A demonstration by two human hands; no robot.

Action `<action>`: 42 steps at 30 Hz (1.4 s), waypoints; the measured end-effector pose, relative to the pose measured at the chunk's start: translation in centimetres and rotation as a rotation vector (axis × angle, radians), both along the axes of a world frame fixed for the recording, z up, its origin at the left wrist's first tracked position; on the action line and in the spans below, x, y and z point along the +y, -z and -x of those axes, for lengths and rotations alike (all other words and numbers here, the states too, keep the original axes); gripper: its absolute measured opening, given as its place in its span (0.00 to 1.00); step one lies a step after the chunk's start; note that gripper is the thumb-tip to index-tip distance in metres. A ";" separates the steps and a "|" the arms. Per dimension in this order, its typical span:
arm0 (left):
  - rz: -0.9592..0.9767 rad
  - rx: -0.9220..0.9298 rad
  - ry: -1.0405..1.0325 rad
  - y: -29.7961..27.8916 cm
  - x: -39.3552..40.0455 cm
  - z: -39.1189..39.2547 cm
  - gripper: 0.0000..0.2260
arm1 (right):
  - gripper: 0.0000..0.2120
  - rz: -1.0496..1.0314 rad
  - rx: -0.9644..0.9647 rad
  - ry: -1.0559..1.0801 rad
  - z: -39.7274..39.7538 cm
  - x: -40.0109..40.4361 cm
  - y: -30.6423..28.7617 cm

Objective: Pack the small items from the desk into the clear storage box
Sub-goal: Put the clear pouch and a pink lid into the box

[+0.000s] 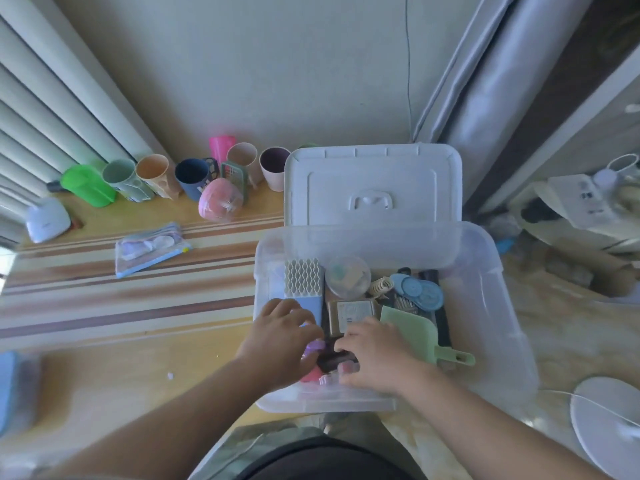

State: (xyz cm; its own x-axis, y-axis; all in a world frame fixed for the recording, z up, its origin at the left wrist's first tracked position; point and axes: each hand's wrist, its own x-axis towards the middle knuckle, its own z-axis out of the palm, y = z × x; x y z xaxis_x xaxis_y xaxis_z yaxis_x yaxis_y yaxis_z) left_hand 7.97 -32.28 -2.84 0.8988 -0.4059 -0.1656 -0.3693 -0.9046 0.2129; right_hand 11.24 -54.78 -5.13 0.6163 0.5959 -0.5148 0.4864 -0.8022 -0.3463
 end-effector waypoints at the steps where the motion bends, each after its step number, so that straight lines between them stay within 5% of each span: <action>1: 0.032 -0.017 -0.005 0.1 0.1 0.2 0.11 | 0.23 -0.029 -0.009 0.039 0.0 -0.1 0.0; 7: 0.189 -0.134 -0.105 -0.1 1.4 0.0 0.19 | 0.32 -0.300 -0.203 0.247 -0.8 1.5 -0.2; 17: 0.123 -0.127 -0.562 1.5 20.4 -1.6 0.28 | 0.22 -0.543 -0.402 0.078 -4.0 19.1 -2.8; 23: -0.054 0.050 -0.749 5.4 35.4 -3.8 0.34 | 0.27 -0.310 -0.393 0.027 -8.1 31.6 -1.4; 34: -0.074 0.294 -0.502 15.3 46.5 -12.9 0.54 | 0.48 0.021 -0.084 -0.014 -18.5 48.3 10.7; 38: -0.061 0.170 -0.524 16.9 46.7 -12.4 0.46 | 0.53 0.096 -0.066 -0.084 -19.1 49.7 12.8; 42: 0.068 0.174 -0.540 17.0 45.9 -9.3 0.32 | 0.43 0.010 -0.038 -0.041 -15.7 48.8 13.3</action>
